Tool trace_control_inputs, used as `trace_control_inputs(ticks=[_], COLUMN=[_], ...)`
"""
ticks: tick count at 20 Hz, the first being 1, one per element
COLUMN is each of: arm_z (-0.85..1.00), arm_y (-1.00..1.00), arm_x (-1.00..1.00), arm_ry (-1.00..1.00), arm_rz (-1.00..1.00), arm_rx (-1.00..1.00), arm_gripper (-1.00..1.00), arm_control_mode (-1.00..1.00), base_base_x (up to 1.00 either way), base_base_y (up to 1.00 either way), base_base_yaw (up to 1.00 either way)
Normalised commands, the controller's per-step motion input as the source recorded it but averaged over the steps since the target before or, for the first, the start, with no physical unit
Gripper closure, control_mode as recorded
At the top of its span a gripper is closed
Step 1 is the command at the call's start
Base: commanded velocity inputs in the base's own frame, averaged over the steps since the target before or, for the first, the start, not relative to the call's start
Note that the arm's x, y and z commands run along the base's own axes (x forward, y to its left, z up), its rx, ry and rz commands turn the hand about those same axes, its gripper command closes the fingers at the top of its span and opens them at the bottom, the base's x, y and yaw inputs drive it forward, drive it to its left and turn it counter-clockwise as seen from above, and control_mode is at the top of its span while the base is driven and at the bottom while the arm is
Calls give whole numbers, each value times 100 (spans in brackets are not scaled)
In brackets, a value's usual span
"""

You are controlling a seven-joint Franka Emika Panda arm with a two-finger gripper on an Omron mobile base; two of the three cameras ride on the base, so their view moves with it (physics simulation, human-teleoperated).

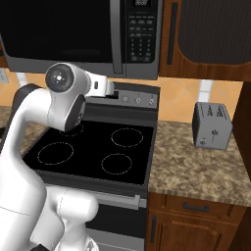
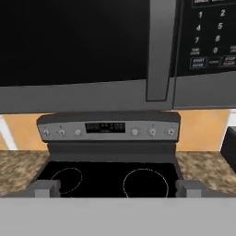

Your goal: Open the microwave, place the bowl with waffle inside the microwave, then close the microwave door and turn it on.

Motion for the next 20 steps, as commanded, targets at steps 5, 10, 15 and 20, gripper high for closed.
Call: trace_control_inputs(ticks=[5, 10, 15, 20], arm_z=[82, 75, 38, 0], arm_y=[-4, -3, -11, -11], arm_x=[13, 30, 60, 70], arm_ry=[-21, -3, 11, 3], arm_rz=[-1, -9, -13, 1], arm_rx=[1, 0, 0, 0], arm_gripper=[-100, -100, -100, -100], arm_control_mode=[-100, -100, -100, -100], base_base_x=[0, 0, 0, 0], base_base_y=[0, 0, 0, 0], base_base_yaw=[0, 0, 0, 0])
